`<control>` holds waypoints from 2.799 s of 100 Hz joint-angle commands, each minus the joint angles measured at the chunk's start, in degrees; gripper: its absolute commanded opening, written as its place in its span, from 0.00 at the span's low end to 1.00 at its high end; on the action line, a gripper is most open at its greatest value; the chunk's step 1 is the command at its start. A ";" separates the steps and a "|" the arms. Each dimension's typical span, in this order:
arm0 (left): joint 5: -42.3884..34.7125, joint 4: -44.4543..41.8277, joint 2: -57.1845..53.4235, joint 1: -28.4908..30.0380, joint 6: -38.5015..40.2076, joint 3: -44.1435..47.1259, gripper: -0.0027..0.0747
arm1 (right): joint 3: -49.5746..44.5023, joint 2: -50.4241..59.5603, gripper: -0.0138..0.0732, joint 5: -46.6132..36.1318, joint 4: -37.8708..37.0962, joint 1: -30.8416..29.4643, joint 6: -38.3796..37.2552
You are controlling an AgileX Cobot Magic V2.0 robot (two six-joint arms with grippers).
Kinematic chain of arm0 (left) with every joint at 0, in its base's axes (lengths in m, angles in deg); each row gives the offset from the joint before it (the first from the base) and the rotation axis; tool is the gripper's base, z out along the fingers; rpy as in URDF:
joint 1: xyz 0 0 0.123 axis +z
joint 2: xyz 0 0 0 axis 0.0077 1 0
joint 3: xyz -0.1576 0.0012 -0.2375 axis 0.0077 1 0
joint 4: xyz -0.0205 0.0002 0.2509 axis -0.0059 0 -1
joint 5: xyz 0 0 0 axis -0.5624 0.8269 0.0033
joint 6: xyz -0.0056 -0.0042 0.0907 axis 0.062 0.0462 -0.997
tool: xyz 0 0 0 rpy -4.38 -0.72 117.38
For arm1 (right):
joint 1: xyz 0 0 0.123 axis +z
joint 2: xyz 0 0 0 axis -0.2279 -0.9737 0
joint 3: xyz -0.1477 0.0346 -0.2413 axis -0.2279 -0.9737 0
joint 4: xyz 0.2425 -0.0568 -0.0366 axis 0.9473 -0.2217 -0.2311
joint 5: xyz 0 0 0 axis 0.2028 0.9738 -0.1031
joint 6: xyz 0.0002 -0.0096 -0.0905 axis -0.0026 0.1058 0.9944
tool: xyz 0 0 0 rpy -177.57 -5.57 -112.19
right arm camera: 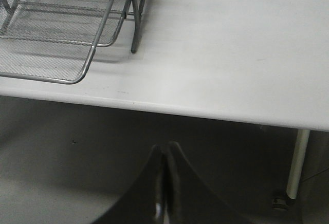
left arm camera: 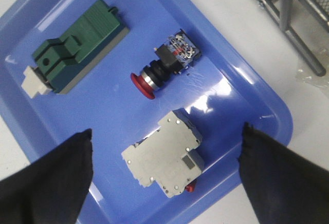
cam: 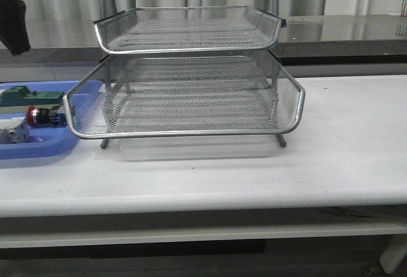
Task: Place button on rack with both arms
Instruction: 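Lower the left gripper over the red push button in the blue tray and grasp it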
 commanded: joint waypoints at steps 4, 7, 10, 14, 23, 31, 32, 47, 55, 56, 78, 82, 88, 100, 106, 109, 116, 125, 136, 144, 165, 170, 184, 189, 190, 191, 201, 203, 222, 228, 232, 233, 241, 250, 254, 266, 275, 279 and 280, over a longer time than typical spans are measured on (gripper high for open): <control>0.70 1.38 1.61 -0.03 -2.10 -6.23 0.77 | 1.44 -0.27 0.08 -3.57 -0.34 -0.35 0.03; 0.84 1.61 2.55 -0.03 -2.52 -6.99 0.77 | 1.44 -0.27 0.08 -3.57 -0.34 -0.35 0.03; 0.84 1.61 3.60 -0.03 -2.94 -7.72 0.77 | 1.44 -0.27 0.08 -3.57 -0.34 -0.35 0.03; 0.84 1.61 4.61 -0.03 -3.36 -8.80 0.77 | 1.44 -0.27 0.08 -3.57 -0.34 -0.35 0.03; 0.84 1.75 6.65 -0.03 -5.43 -10.52 0.77 | 1.44 -0.27 0.08 -3.57 -0.34 -0.35 0.03; 0.63 1.77 8.14 -0.03 -7.12 -11.52 0.77 | 1.44 -0.27 0.08 -3.57 -0.34 -0.35 0.03; 0.60 1.77 8.27 -0.03 -7.22 -11.52 0.77 | 1.44 -0.27 0.08 -3.57 -0.34 -0.35 0.03; 0.22 1.77 10.92 -0.03 -8.26 -13.37 0.77 | 1.44 -0.27 0.08 -3.57 -0.34 -0.35 0.03; 0.22 1.77 12.43 -0.03 -8.39 -14.68 0.77 | 1.44 -0.27 0.08 -3.62 -0.34 -0.35 0.03; 0.22 1.77 12.62 -0.03 -8.39 -14.70 0.77 | 1.44 -0.27 0.08 -3.61 -0.34 -0.35 0.03; -0.56 2.26 15.87 -0.65 -11.94 -17.06 0.77 | 1.44 -0.27 0.08 -3.61 -0.34 -0.35 0.03; -0.78 2.26 16.21 -0.75 -12.62 -17.06 0.77 | 1.44 -0.27 0.08 -3.61 -0.34 -0.35 0.03; -1.43 2.26 16.80 -0.88 -13.14 -17.16 0.77 | 1.44 -0.27 0.08 -3.61 -0.34 -0.35 0.03; -2.22 2.26 17.75 -0.88 -14.48 -17.16 0.77 | 1.44 -0.27 0.08 -3.61 -0.34 -0.35 0.03; -2.64 2.05 18.33 -0.88 -14.60 -17.16 0.77 | 1.44 -0.27 0.08 -3.61 -0.34 -0.35 0.03; -2.76 1.88 18.50 -0.88 -14.70 -17.20 0.77 | 1.44 -0.27 0.08 -3.61 -0.34 -0.35 0.03; -2.64 1.76 19.45 -0.88 -14.70 -17.70 0.77 | 1.44 -0.27 0.08 -3.61 -0.34 -0.35 0.03; -2.75 1.52 20.42 -0.88 -14.70 -18.76 0.77 | 1.44 -0.27 0.08 -3.61 -0.34 -0.35 0.03; -2.87 1.33 21.38 -0.88 -14.95 -20.31 0.77 | 1.44 -0.27 0.08 -3.61 -0.34 -0.35 0.03; -3.20 1.20 21.64 -0.88 -15.28 -20.71 0.77 | 1.44 -0.27 0.08 -3.61 -0.34 -0.35 0.03; -3.34 0.00 23.28 -0.88 -15.80 -20.71 0.77 | 1.44 -0.27 0.08 -3.61 -0.34 -0.35 0.03; -3.34 0.00 23.68 -0.88 -15.80 -20.71 0.77 | 1.44 -0.27 0.08 -3.61 -0.34 -0.35 0.03; -3.58 0.00 24.64 -0.88 -15.80 -20.71 0.77 | 1.44 -0.27 0.08 -3.61 -0.34 -0.35 0.03; -3.84 0.00 24.76 -0.88 -15.80 -20.71 0.77 | 1.44 -0.27 0.08 -3.61 -0.34 -0.35 0.03; -3.93 0.00 24.76 -0.88 -15.80 -20.71 0.77 | 1.44 -0.27 0.08 -3.61 -0.34 -0.35 0.03; -3.93 0.00 24.76 -0.88 -15.80 -20.71 0.77 | 1.44 -0.27 0.08 -3.61 -0.34 -0.35 0.03; -4.23 0.00 24.76 -0.88 -15.80 -20.71 0.77 | 1.44 -0.27 0.08 -3.61 -0.34 -0.35 0.03; -4.23 0.00 24.76 -0.88 -15.80 -20.71 0.77 | 1.44 -0.27 0.08 -3.61 -0.34 -0.35 0.03; -4.33 0.00 25.31 -0.88 -15.80 -20.71 0.77 | 1.44 -0.27 0.08 -3.61 -0.34 -0.35 0.03; -4.33 0.00 25.82 -0.88 -15.80 -20.71 0.77 | 1.44 -0.27 0.08 -3.61 -0.34 -0.35 0.03; -4.33 0.00 25.93 -0.88 -15.80 -20.71 0.77 | 1.44 -0.27 0.08 -3.61 -0.34 -0.35 0.03; -4.33 0.00 25.98 -0.88 -15.80 -20.71 0.77 | 1.44 -0.27 0.08 -3.61 -0.34 -0.35 0.03; -4.33 0.00 26.32 -0.88 -15.80 -20.71 0.77 | 1.44 -0.27 0.08 -3.61 -0.34 -0.35 0.03; -4.33 0.00 26.32 -0.88 -15.80 -20.71 0.76 | 1.44 -0.27 0.08 -3.61 -0.34 -0.35 0.03; -4.33 0.00 26.32 -0.88 -15.80 -20.71 0.76 | 1.44 -0.27 0.08 -3.61 -0.34 -0.35 0.03; -3.91 0.00 26.32 -0.88 -15.80 -20.71 0.71 | 1.44 -0.27 0.08 -3.61 -0.34 -0.35 0.03; -3.49 0.00 26.32 -0.88 -15.80 -20.71 0.57 | 1.44 -0.27 0.08 -3.61 -0.34 -0.35 0.03; -3.20 0.00 26.32 -0.88 -15.80 -20.71 0.50 | 1.44 -0.27 0.08 -3.61 -0.34 -0.35 0.03; -3.20 0.00 26.32 -0.88 -15.80 -20.71 0.48 | 1.44 -0.27 0.08 -3.61 -0.34 -0.35 0.03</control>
